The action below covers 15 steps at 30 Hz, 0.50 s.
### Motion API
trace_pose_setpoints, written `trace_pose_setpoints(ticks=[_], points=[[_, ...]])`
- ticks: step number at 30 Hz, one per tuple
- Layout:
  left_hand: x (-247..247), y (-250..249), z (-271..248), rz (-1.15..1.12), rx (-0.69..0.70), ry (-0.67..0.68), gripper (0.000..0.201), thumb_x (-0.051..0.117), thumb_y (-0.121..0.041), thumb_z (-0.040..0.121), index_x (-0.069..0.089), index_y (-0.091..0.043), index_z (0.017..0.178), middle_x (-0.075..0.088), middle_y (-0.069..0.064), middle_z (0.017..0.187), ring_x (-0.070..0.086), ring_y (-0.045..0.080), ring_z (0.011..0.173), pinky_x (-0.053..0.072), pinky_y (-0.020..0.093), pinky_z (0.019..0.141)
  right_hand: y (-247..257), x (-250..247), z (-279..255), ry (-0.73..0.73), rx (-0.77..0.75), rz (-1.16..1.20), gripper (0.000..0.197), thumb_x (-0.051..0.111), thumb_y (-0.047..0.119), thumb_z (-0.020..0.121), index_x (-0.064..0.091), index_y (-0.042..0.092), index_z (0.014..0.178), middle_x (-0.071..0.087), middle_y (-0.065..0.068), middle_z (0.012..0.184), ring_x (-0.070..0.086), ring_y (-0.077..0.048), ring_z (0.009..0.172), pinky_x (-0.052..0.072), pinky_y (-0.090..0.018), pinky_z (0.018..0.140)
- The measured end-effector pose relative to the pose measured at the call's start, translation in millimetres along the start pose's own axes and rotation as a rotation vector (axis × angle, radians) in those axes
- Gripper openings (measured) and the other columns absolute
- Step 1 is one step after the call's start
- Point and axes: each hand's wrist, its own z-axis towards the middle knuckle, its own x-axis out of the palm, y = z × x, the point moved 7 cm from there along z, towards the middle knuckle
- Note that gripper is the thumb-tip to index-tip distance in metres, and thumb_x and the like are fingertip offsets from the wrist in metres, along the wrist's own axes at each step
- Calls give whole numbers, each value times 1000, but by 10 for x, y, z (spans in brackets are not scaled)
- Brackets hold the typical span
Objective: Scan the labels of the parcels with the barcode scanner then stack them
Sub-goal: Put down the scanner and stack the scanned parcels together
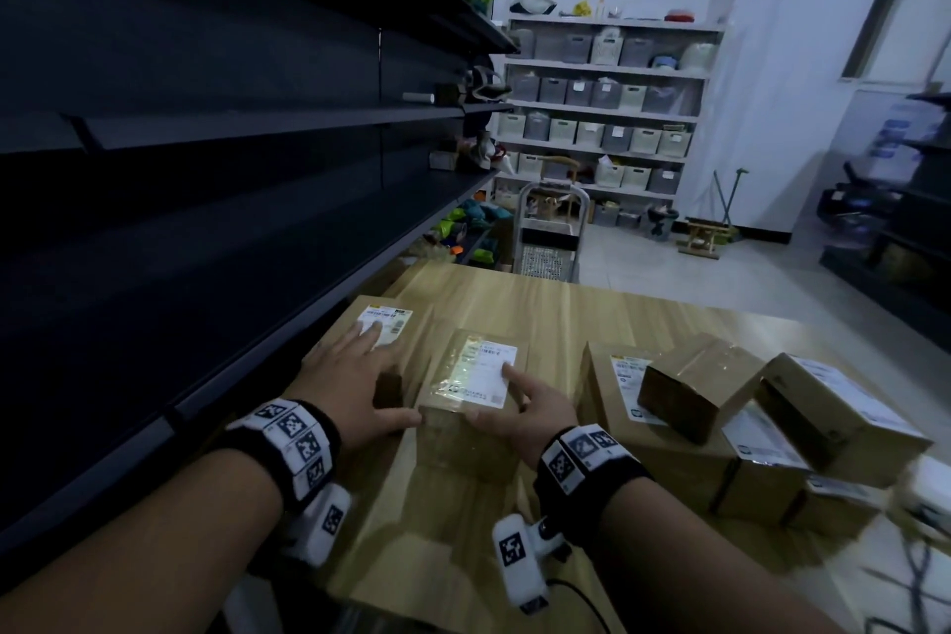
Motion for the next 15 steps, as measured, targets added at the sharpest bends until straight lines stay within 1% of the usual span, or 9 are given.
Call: trace_pose_setpoints(ticks=[2,4,6,8,10,13,15], points=[[85,75,14,-18,20,31,116,59,-94,77,16,-43,171,8,-7,183,9,19,169,12,49,136,34,3,17,-8,3,-70,99,93,24,81,40,25,164,51,-5,162,56,-19,131,51,-18,88],[139,115,5,-6,44,5,115,60,-93,77,17,-45,171,11,-9,183,13,17,168,13,47,136,65,14,53,-16,14,-121,97,91,28,83,38,28,164,50,-6,162,55,-23,140,49,-24,97],[154,140,0,-20,58,-25,112,62,-92,77,20,-46,170,15,-11,182,16,16,167,14,47,136,88,63,101,-13,29,-140,97,90,29,84,37,30,165,50,-6,162,56,-24,140,50,-26,98],[137,162,3,-63,63,-50,106,65,-90,78,28,-47,168,22,-13,180,19,14,166,15,45,136,87,133,178,-6,47,-123,96,90,28,85,36,31,165,49,-6,162,56,-24,140,50,-27,99],[120,168,6,-90,66,-67,101,68,-86,79,33,-47,166,26,-15,178,22,13,165,15,44,136,83,220,274,-4,40,-144,99,91,33,83,35,32,165,50,-5,163,56,-24,140,50,-28,104],[107,160,19,-85,63,-83,99,72,-81,81,33,-47,166,26,-15,178,22,13,164,14,43,135,51,310,391,2,15,-211,103,92,43,80,35,33,165,49,-2,164,54,-22,142,49,-28,108],[112,163,35,-83,56,-91,98,74,-78,82,33,-47,166,27,-15,178,22,13,164,13,41,134,25,321,423,-1,7,-206,103,92,44,79,36,34,164,49,-1,164,54,-22,143,50,-30,110]])
